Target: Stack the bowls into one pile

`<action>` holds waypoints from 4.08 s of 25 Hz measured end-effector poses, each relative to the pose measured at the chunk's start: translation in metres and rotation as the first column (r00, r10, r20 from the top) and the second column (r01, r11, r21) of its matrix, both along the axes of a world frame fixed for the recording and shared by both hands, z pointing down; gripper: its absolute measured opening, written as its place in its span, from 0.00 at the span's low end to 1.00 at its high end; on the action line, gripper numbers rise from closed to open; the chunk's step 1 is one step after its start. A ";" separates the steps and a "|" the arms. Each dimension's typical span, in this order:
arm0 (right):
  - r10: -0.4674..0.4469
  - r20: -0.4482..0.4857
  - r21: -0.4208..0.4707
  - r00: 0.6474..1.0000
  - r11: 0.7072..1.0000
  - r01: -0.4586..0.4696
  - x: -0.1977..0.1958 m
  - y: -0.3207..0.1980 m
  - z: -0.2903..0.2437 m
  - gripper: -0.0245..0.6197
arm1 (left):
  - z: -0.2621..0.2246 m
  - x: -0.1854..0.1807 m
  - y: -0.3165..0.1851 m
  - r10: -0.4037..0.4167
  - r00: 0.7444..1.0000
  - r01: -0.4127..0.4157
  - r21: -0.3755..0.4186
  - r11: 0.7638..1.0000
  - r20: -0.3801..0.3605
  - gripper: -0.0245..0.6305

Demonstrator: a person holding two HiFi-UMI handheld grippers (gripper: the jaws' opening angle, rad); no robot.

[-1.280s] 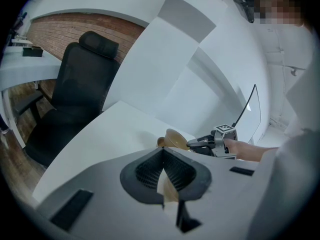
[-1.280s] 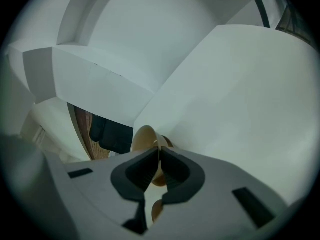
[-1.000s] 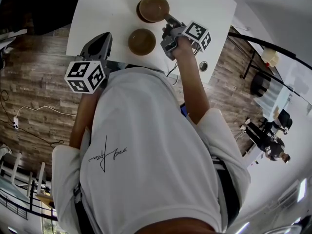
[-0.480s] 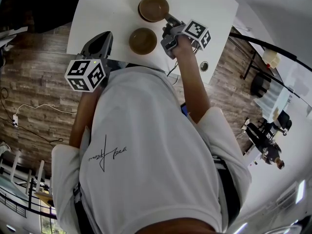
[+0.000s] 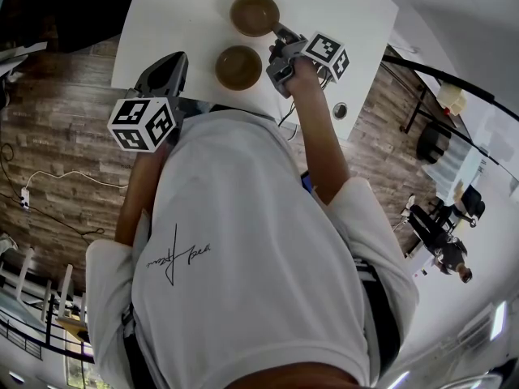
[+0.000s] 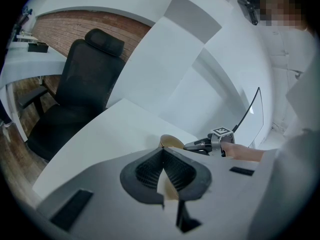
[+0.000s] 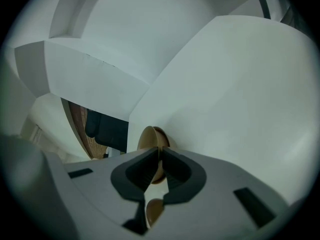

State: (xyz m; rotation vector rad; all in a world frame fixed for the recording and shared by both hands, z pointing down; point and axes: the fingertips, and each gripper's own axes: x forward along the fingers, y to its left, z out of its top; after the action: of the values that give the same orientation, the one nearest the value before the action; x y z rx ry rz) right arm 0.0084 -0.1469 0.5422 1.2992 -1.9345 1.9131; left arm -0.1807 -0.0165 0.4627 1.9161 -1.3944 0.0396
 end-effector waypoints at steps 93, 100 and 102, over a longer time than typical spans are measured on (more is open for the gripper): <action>-0.358 -0.557 0.406 0.750 0.670 0.621 0.018 0.078 -0.097 0.05 | 0.043 0.063 0.018 0.006 1.000 -0.008 -0.148 0.989 -0.009 0.05; -0.440 -0.540 0.418 0.718 0.601 0.682 0.019 0.095 -0.093 0.05 | 0.059 0.067 0.026 -0.144 0.988 0.129 -0.216 0.968 -0.054 0.16; -0.464 -0.518 0.424 0.719 0.591 0.687 0.018 0.097 -0.091 0.05 | 0.063 0.064 0.030 -0.216 0.973 0.192 -0.236 0.953 -0.083 0.17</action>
State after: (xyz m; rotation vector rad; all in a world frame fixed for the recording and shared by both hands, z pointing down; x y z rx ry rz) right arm 0.0269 -0.0495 0.4511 0.8139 -2.4183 0.6997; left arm -0.1168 0.0132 0.5253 1.5580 -1.4423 -0.0055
